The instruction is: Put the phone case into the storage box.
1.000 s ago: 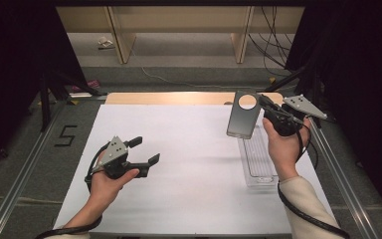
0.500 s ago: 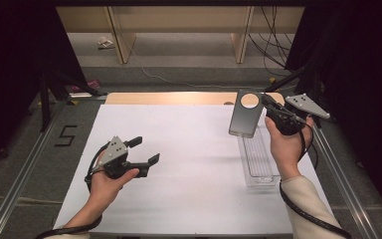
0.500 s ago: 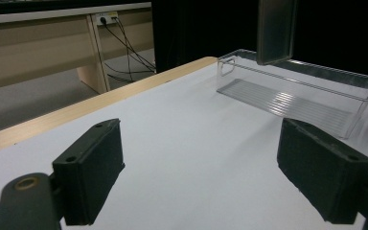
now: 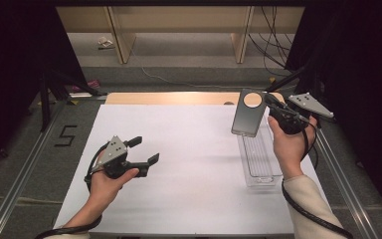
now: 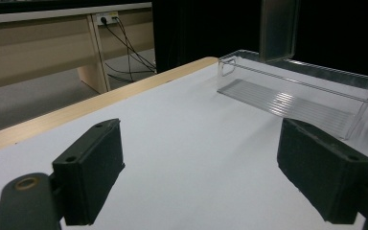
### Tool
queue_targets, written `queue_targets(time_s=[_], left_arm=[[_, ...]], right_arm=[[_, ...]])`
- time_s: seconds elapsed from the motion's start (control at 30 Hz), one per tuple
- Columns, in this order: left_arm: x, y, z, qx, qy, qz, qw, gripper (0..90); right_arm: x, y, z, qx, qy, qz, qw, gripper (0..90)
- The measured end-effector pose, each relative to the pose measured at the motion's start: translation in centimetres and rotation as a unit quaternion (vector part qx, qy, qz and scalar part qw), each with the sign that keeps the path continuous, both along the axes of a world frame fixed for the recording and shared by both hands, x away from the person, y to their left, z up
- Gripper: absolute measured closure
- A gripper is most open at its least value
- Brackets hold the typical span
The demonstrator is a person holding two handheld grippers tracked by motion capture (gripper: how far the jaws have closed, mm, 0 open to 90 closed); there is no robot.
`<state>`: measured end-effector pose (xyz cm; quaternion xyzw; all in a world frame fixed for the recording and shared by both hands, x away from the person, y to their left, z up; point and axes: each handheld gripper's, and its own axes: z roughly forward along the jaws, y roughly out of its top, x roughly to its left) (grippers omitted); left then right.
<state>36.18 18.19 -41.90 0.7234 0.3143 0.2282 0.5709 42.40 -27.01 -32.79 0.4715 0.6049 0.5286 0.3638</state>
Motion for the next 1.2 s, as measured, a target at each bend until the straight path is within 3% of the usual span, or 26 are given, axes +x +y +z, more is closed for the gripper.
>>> queue_targets(time_s=[1.2], left_arm=[[0.1,0.1,-0.1,-0.005,0.004,0.002,1.0000,15.7]], right_arm=[[0.1,-1.5,0.5,-0.009,-0.006,-0.017,0.9998,85.3]])
